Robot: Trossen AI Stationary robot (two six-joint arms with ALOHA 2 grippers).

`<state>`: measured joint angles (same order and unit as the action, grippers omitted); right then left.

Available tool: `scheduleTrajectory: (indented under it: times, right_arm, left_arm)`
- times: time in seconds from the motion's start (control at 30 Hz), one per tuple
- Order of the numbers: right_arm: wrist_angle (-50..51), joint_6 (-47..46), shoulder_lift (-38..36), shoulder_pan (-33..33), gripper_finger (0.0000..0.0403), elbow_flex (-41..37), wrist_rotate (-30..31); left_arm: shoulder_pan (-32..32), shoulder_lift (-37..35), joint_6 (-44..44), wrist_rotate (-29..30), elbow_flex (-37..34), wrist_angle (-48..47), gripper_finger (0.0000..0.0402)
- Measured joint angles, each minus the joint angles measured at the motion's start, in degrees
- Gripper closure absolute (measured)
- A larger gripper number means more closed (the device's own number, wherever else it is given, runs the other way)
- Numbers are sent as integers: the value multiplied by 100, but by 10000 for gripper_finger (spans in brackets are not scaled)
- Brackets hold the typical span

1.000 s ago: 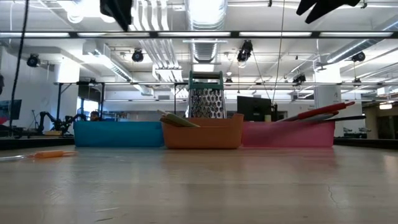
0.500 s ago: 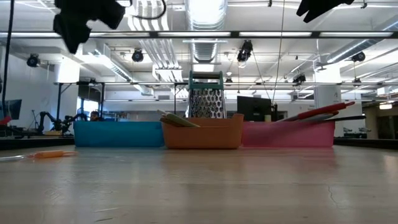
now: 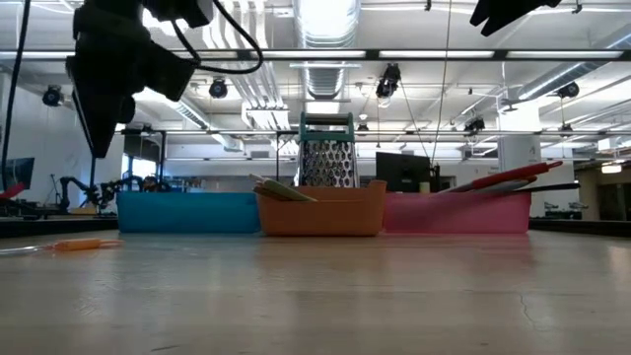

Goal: Pick & Place Kitchen Items
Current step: Put the orange spatula into the blue bin

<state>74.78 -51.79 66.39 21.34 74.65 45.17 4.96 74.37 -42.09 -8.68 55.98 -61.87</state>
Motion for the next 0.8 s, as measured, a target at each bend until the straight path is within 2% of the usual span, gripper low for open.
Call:
scheduleTrajectory:
  times: [0.13, 0.47, 0.8]
  right_arm:
    - [0, 94, 0, -4, 179, 0, -1]
    - [2, 138, 0, -2, 179, 0, -7]
    - [2, 274, 0, -2, 179, 0, -11]
  left_arm:
    - [197, 202, -124, 89, -190, 414, 261]
    - [517, 1004, -366, 128, -193, 487, 262]
    - [528, 1750, 190, 408, -191, 677, 262]
